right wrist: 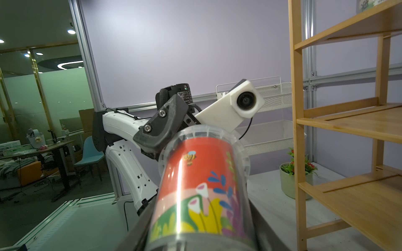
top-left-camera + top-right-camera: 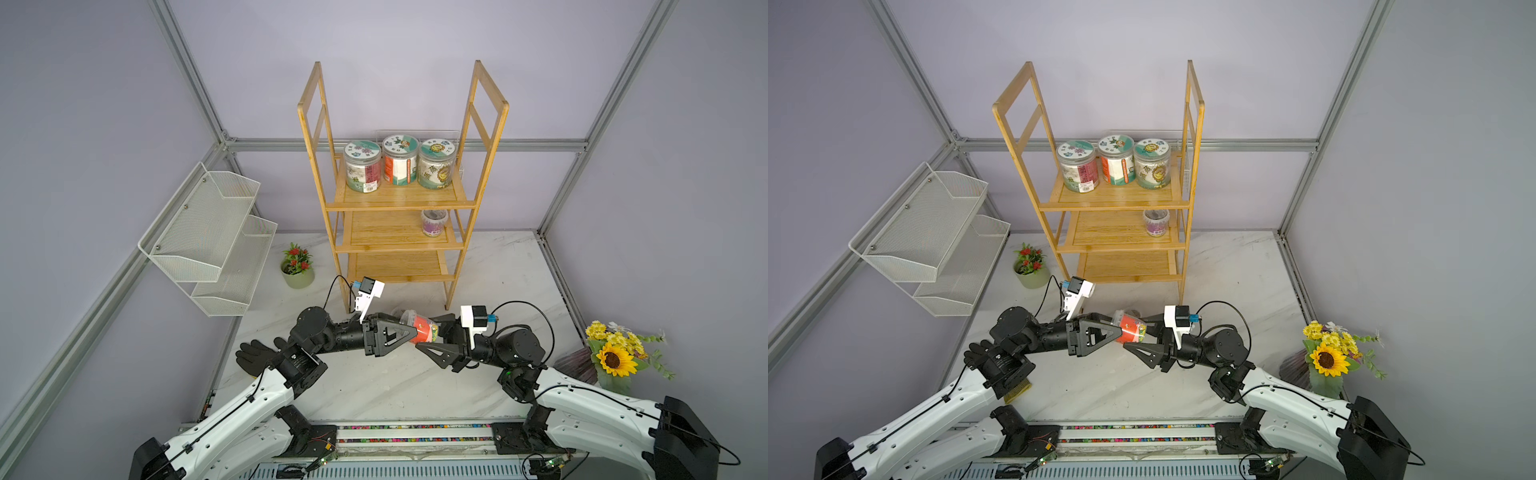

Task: Place the seed container on the shelf
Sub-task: Pick up the seed jar at the center of the board.

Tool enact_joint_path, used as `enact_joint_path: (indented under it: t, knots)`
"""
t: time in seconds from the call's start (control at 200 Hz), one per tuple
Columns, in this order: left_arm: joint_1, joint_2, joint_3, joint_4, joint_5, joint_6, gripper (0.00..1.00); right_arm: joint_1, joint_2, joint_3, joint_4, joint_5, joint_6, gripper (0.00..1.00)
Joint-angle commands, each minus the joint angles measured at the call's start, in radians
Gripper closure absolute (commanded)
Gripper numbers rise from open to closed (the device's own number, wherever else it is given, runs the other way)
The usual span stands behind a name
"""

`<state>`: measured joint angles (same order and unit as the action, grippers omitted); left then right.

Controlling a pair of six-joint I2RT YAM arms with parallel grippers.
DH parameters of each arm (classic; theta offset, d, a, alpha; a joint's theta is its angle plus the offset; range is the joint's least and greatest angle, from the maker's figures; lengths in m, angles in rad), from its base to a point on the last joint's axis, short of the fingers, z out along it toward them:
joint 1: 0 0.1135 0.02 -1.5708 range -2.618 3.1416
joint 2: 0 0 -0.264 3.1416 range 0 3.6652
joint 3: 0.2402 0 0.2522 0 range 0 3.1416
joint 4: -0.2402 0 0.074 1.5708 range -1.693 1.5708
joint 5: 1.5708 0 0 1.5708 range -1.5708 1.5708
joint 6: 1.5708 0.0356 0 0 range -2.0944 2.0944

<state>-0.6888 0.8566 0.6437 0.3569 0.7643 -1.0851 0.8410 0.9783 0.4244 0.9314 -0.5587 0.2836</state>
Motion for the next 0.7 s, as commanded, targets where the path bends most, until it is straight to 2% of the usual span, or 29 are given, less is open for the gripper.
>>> enact_joint_path:
  t: [0.0, 0.205, 0.375, 0.435, 0.695]
  knots:
    - [-0.003, -0.004, 0.036, 0.011, -0.008, 0.03, 0.22, -0.005, -0.007, 0.028, 0.037, -0.006, -0.001, 0.71]
    - [-0.003, -0.018, 0.037, 0.004, -0.019, 0.029, 0.35, -0.005, -0.011, 0.025, 0.037, 0.0, -0.001, 0.69]
    - [-0.003, -0.036, 0.054, -0.037, -0.037, 0.055, 0.42, -0.005, -0.017, 0.024, 0.033, 0.011, -0.003, 0.61]
    - [-0.003, -0.047, 0.07, -0.082, -0.051, 0.086, 0.44, -0.005, -0.021, 0.024, 0.027, 0.017, -0.006, 0.53]
    - [-0.003, -0.076, 0.215, -0.435, -0.187, 0.282, 0.55, -0.005, -0.076, 0.02, -0.026, 0.03, -0.026, 0.35]
